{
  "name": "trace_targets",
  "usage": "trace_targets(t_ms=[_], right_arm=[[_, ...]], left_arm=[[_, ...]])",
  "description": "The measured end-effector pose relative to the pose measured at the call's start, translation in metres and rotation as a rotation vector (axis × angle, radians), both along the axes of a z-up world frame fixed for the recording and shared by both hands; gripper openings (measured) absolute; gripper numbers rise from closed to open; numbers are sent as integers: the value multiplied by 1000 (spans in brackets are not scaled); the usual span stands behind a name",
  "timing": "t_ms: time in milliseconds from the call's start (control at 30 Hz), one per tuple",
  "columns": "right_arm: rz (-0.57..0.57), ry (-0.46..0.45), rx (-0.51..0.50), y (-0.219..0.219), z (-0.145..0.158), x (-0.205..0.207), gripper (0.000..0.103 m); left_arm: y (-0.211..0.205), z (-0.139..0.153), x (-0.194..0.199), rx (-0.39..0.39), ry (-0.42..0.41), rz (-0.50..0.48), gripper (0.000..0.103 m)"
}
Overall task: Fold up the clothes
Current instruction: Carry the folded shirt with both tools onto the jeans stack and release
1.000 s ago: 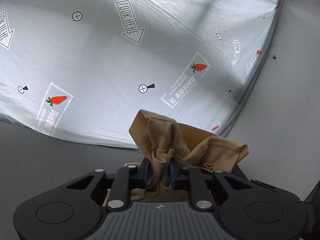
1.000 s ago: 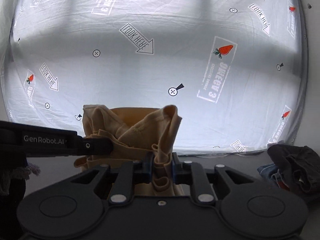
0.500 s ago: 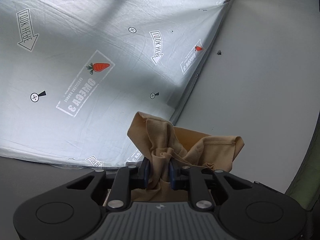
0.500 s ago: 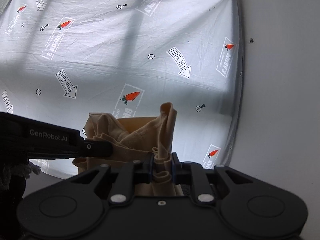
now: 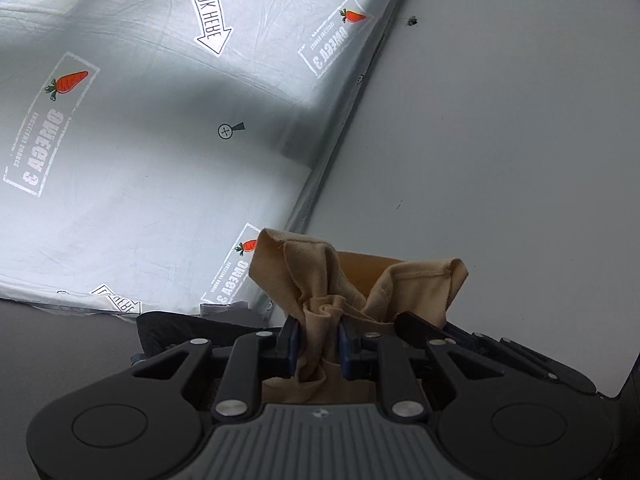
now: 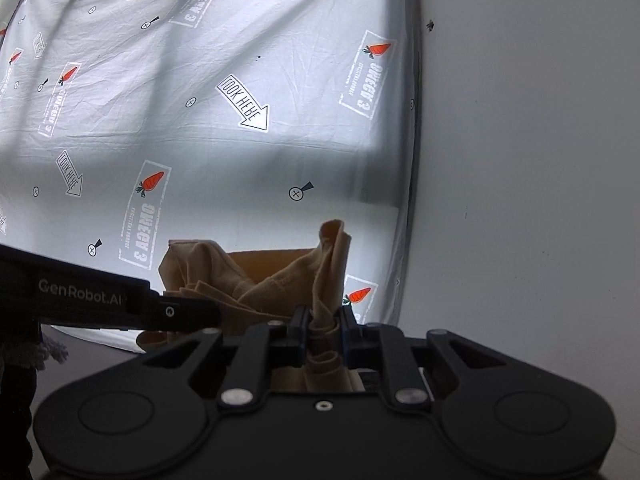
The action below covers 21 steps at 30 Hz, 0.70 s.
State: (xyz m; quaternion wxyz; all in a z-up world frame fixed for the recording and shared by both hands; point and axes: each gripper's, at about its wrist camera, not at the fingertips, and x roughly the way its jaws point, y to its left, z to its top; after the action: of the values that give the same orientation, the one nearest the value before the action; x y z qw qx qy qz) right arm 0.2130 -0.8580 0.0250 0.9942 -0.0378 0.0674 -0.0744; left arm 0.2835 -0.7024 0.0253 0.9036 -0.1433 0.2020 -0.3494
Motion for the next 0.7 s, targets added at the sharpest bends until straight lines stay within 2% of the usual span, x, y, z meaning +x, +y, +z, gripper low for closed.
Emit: trace_targets(t_ms=[67, 200, 367, 433, 467, 533, 567, 600, 700], right_arm=[[-18, -14, 48, -29, -6, 21, 5], [10, 0, 132, -67, -25, 70, 2], [-2, 75, 142, -90, -70, 151, 2], [-23, 116, 176, -99, -83, 172, 4], [-20, 136, 198, -104, -89, 178, 9], [20, 181, 252, -112, -102, 183, 26], [44, 216, 285, -116, -110, 184, 40], [61, 255, 318, -120, -120, 187, 43], [100, 382, 457, -131, -153, 194, 44]], left_arm=[[-19, -13, 23, 25, 41, -3, 21], [-49, -45, 90, 67, 118, 25, 16], [-72, -80, 181, 114, 187, 101, 14], [-73, -101, 212, 142, 249, 131, 12], [-71, -110, 220, 149, 271, 143, 11], [-62, -125, 234, 145, 320, 154, 11], [-58, -131, 238, 138, 345, 151, 11], [-54, -136, 241, 131, 368, 148, 11], [-53, -145, 242, 135, 383, 119, 16]])
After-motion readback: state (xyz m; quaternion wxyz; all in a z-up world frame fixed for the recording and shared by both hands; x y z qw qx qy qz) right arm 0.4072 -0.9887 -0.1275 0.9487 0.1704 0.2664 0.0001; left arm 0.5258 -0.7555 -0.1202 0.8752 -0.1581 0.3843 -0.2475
